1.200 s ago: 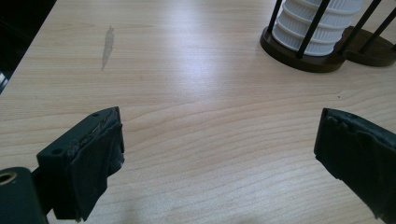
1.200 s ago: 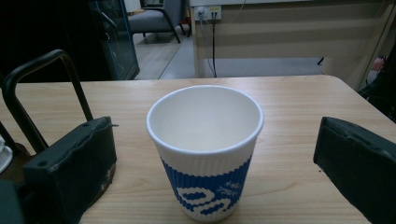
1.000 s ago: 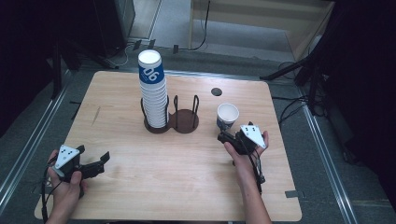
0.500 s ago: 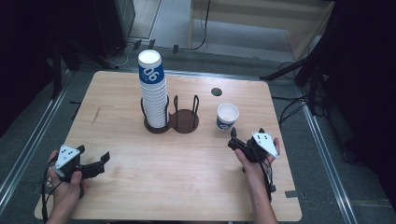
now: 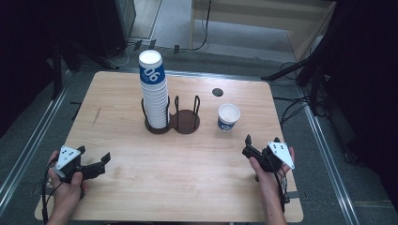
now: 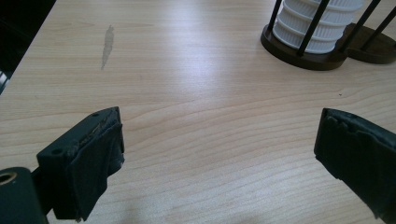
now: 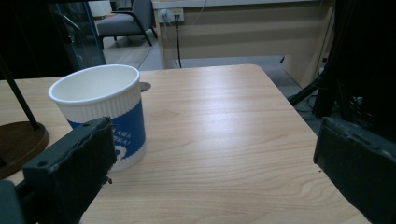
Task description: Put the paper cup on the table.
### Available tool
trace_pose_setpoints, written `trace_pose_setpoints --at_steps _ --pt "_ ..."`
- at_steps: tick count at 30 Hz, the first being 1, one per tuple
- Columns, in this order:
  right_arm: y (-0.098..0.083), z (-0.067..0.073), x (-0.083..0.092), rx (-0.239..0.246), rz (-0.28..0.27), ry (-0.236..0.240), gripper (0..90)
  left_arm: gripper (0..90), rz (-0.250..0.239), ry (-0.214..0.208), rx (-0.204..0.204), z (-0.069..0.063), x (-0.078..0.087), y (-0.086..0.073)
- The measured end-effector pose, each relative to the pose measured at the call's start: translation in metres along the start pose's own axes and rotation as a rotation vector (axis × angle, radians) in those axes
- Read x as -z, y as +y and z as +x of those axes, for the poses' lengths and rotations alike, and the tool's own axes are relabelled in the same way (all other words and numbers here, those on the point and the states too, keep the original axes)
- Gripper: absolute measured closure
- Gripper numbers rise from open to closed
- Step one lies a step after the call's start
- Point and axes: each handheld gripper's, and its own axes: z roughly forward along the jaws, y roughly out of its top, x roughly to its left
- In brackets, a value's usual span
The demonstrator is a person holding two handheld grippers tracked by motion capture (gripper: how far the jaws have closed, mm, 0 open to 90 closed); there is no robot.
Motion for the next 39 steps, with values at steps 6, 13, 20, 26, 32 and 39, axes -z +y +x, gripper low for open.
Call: trace_pose_setpoints --at_steps 6,13,20,26,32,39 --pt "-0.007 -0.007 0.005 0.015 0.012 -0.02 0.0 2.6 0.0 0.0 0.001 0.0 0.0 0.0" --pt "-0.015 -0.017 0.012 0.024 0.027 -0.04 0.0 2.6 0.001 -0.001 0.001 0.0 0.0 0.0" --pt "-0.019 -0.027 0.018 0.031 0.034 -0.061 0.0 2.6 0.001 -0.001 0.0 0.0 0.0 0.0" --pt "-0.023 -0.037 0.025 0.036 0.041 -0.071 0.0 2.6 0.001 0.001 0.0 0.0 0.0 0.0" --pt "-0.027 -0.048 0.032 0.029 0.054 -0.076 0.0 2.6 0.004 0.0 -0.001 0.0 0.0 0.0" --pt "-0.031 -0.06 0.043 0.035 0.057 -0.091 0.0 2.6 0.007 -0.004 -0.004 0.0 -0.001 0.0"
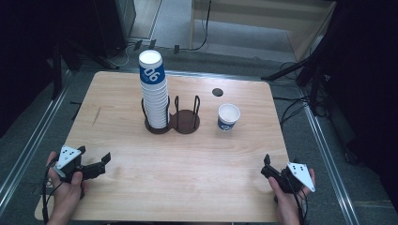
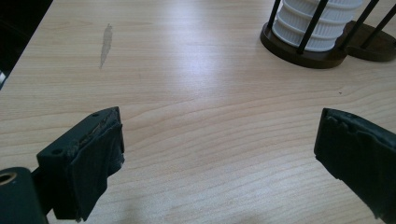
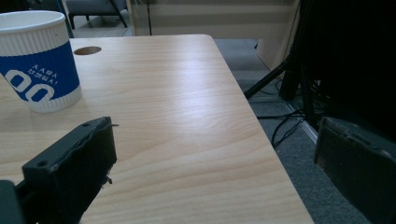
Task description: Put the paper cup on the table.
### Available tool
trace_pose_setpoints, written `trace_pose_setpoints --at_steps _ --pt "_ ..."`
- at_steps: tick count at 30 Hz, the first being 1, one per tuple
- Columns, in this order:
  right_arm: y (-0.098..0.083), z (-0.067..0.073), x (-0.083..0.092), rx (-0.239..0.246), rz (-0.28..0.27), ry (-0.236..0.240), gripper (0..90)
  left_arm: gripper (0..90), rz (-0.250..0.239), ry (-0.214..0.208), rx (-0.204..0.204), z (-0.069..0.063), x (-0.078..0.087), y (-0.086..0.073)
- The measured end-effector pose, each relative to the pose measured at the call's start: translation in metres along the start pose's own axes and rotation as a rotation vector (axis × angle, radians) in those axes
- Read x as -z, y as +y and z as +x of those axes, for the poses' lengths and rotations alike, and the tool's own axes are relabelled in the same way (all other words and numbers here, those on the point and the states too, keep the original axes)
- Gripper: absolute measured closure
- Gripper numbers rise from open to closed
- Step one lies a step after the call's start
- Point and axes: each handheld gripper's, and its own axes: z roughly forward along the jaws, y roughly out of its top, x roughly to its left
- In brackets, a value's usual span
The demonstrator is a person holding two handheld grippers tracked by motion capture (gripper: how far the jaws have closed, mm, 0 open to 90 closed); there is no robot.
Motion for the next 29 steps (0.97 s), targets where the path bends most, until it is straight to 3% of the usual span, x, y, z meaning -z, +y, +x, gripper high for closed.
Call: trace_pose_setpoints --at_steps 5,10,15,20,25,29 --pt "-0.006 -0.011 0.007 -0.001 0.013 0.001 0.0 2.6 0.008 -0.001 -0.005 0.0 0.0 0.0" --pt "-0.009 -0.011 0.012 -0.003 0.02 0.003 0.0 2.6 0.014 -0.008 -0.003 0.0 -0.001 0.0" --pt "-0.012 -0.008 0.018 0.001 0.029 0.005 0.0 2.6 0.006 -0.018 0.045 0.005 0.0 0.001" --pt "-0.015 -0.01 0.025 0.002 0.032 0.001 0.0 2.6 0.02 -0.011 0.036 0.004 -0.001 0.001" --pt "-0.016 -0.015 0.027 -0.051 0.031 0.008 0.0 2.6 0.029 -0.017 0.032 0.004 -0.001 0.0" --pt "-0.016 -0.016 0.028 -0.062 0.028 0.018 0.0 2.6 0.024 -0.025 0.032 0.004 -0.002 0.001"
